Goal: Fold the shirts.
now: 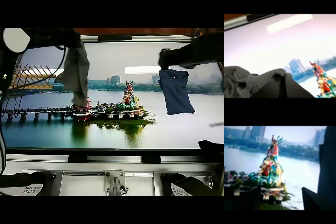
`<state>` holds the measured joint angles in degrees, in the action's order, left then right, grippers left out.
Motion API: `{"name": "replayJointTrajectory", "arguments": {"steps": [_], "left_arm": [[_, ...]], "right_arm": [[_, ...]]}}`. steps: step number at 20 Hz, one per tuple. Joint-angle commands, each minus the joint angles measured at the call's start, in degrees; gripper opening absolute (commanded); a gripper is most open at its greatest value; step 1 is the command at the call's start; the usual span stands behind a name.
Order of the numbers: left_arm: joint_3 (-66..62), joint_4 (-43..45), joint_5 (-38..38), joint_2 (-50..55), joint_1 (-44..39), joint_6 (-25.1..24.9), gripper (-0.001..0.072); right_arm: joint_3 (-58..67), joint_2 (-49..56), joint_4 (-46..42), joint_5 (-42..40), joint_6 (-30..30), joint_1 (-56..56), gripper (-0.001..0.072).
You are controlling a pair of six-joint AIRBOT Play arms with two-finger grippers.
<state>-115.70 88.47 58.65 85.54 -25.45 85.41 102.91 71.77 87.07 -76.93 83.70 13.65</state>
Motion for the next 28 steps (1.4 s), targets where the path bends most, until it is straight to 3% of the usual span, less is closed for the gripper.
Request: {"name": "replayJointTrajectory", "arguments": {"steps": [1,6,8,9,10,11,12,14,17,19,20,21,24,28], "left_arm": [[0.8,0.0,13.9,-3.6,-9.3,3.3,0.0029],[12.6,-0.1,11.3,-1.3,-24.0,8.9,0.003],[14.5,-0.9,11.4,1.2,-28.5,8.9,0.0044],[14.5,-0.8,12.8,2.0,-29.7,8.9,0.0148],[14.5,-0.8,14.7,2.1,-30.0,9.0,0.0338],[14.3,-0.2,17.2,1.8,-29.6,9.0,0.0469],[14.1,1.0,20.3,1.2,-28.1,8.7,0.052],[14.1,1.3,26.4,-0.7,-22.7,7.0,0.052],[14.9,0.1,31.6,-2.9,-10.7,6.8,0.0546],[18.2,-5.9,32.5,-3.9,-2.7,6.8,0.0564],[21.6,-10.5,32.4,-4.5,1.2,6.3,0.0667],[25.4,-15.5,32.4,-5.0,4.7,4.6,0.072],[40.2,-26.2,29.2,-5.9,13.6,-0.9,0.072],[54.7,-29.6,16.2,-5.7,19.2,-4.9,0.072]], "right_arm": [[0.3,-10.6,-11.8,0.5,-5.2,0.0,0.063],[0.3,-20.7,-15.8,-1.3,-7.1,0.0,0.0631],[0.3,-21.8,-15.9,-4.7,-7.1,0.0,0.0631],[0.3,-21.7,-16.0,-7.6,-7.0,0.0,0.0631],[0.3,-21.0,-16.1,-10.8,-6.4,0.0,0.0631],[0.3,-20.2,-16.0,-14.1,-5.5,0.0,0.063],[0.3,-19.0,-16.0,-17.6,-4.7,0.0,0.0631],[0.1,-16.4,-15.6,-22.1,-4.2,0.0,0.0631],[-3.0,-12.2,-14.2,-22.3,-2.4,0.0,0.0631],[-7.8,-9.4,-10.7,-22.1,-1.0,0.0,0.0631],[-11.1,-8.1,-6.5,-21.9,0.6,-0.9,0.0631],[-14.5,-6.9,-1.1,-21.7,1.7,-2.3,0.0631],[-24.7,-3.3,15.8,-18.2,4.4,-8.2,0.0631],[-32.0,-0.1,19.4,-12.4,5.3,-11.1,0.0631]]}}
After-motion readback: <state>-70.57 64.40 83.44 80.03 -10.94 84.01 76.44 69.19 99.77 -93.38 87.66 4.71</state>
